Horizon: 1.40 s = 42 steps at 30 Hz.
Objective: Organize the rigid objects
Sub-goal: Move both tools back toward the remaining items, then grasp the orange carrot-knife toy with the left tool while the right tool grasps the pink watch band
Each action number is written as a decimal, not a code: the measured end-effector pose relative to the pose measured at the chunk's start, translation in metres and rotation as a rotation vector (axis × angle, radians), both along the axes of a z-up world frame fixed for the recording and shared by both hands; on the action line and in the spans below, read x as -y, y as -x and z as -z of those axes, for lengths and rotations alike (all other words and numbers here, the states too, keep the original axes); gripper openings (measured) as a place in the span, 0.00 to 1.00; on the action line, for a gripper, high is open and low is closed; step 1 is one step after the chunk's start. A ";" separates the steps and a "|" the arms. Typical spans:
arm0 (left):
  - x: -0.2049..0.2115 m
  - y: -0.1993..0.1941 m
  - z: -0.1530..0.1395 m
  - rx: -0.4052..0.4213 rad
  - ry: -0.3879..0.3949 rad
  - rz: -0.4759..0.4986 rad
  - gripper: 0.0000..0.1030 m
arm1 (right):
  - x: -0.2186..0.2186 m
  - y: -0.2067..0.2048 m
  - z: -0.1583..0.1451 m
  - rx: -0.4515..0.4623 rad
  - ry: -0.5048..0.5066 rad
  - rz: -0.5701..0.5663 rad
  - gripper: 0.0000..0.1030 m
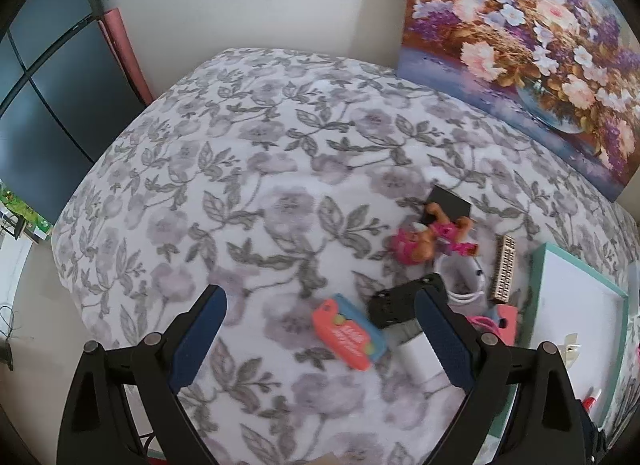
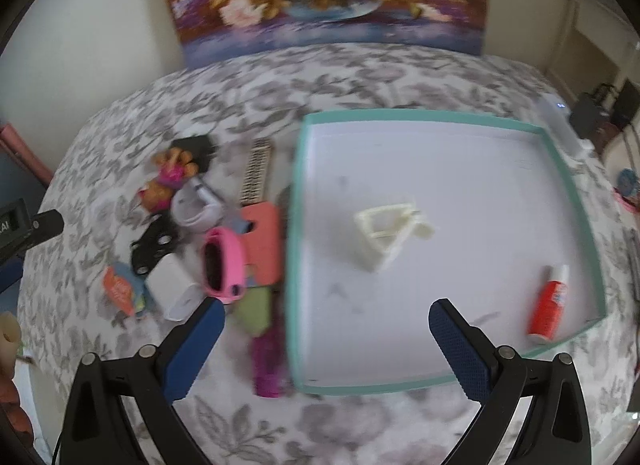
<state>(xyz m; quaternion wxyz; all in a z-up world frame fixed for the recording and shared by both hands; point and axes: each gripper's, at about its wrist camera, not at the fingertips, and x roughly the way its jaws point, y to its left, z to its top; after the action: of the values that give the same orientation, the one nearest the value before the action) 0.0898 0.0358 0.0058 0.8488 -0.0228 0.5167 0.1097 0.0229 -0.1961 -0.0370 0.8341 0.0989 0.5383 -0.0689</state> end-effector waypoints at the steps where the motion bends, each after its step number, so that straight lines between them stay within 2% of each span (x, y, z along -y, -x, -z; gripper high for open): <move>1: -0.005 0.000 0.000 -0.001 0.009 -0.004 0.93 | -0.004 -0.002 0.001 -0.001 -0.002 -0.007 1.00; 7: -0.039 -0.003 0.008 -0.020 0.058 -0.056 0.92 | -0.028 -0.015 0.004 0.014 -0.005 -0.051 1.00; 11: -0.053 -0.005 0.021 -0.057 0.085 -0.093 0.92 | -0.041 -0.025 0.003 0.026 0.020 -0.089 0.93; 20: -0.038 -0.022 0.066 -0.190 0.130 -0.042 0.93 | -0.063 -0.038 0.023 -0.026 0.088 -0.150 0.92; 27: -0.035 -0.031 0.094 -0.252 0.254 -0.063 0.93 | -0.067 -0.036 0.027 -0.034 0.103 -0.174 0.92; 35: -0.013 -0.035 0.111 -0.315 0.191 0.006 0.93 | -0.059 -0.038 0.026 -0.037 0.087 -0.144 0.92; 39: -0.012 -0.030 0.108 -0.316 0.146 0.003 0.93 | -0.057 -0.038 0.027 -0.041 0.083 -0.144 0.92; 42: -0.022 -0.026 0.107 -0.319 0.156 -0.014 0.93 | -0.056 -0.038 0.028 -0.047 0.083 -0.142 0.92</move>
<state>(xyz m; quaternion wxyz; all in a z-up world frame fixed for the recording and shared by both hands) 0.1158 0.0579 -0.1015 0.7509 -0.0745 0.6516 0.0771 0.0604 -0.1398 -0.0650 0.8273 0.0244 0.5602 -0.0341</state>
